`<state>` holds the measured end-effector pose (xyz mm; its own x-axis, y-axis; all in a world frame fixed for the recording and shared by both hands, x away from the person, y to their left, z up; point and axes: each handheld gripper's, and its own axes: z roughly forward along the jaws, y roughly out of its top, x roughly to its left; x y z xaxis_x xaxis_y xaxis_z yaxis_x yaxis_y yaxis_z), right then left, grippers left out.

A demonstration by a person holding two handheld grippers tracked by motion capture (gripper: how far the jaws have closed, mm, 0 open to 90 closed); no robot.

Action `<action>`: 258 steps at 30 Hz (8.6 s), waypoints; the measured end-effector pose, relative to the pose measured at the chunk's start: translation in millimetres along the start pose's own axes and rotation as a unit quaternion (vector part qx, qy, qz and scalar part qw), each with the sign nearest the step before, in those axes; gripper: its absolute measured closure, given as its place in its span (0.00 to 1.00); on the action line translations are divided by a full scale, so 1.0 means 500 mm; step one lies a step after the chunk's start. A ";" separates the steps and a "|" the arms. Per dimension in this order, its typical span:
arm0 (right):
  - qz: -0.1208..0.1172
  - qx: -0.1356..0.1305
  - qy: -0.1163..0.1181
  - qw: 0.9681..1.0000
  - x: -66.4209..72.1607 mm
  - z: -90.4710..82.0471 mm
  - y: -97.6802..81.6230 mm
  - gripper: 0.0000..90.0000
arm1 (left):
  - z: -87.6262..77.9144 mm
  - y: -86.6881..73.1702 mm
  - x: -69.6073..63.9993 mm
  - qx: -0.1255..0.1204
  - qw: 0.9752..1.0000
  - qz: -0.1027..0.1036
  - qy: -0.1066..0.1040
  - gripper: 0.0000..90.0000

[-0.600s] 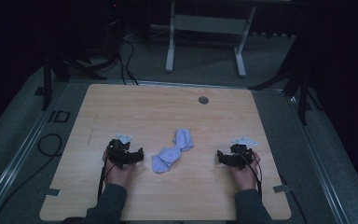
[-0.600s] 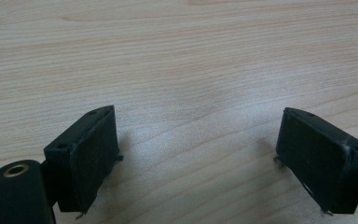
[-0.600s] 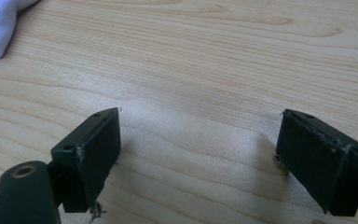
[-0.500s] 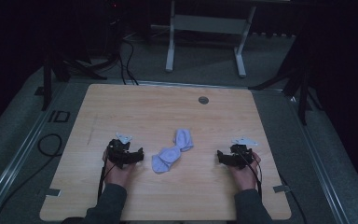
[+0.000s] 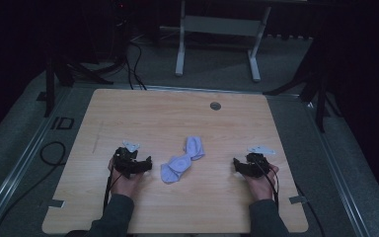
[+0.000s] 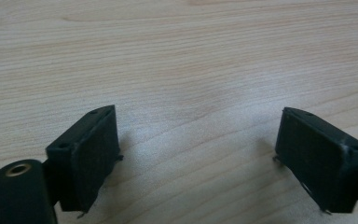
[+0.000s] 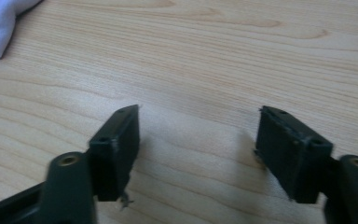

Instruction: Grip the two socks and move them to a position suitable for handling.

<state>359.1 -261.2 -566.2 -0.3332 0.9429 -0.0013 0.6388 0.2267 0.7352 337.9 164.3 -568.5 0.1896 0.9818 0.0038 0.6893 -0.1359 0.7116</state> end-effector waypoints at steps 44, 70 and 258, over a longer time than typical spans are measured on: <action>-0.180 0.011 0.143 0.973 0.220 -0.027 0.081 1.00 | -0.058 -0.001 -0.002 0.009 0.996 0.025 -0.087 0.73; -0.221 0.048 0.197 0.954 0.359 0.034 0.067 0.99 | -0.090 -0.004 -0.061 -0.017 0.985 0.094 -0.141 0.78; -0.104 0.115 0.041 0.987 0.066 0.023 0.123 0.94 | -0.074 -0.023 -0.110 0.001 0.980 0.121 -0.158 0.75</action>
<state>395.6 -213.4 -528.8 -0.5225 0.8494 -0.0738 0.6878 0.4711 0.5522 293.6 116.7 -551.2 0.5544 0.8310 -0.0460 0.5990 -0.3600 0.7152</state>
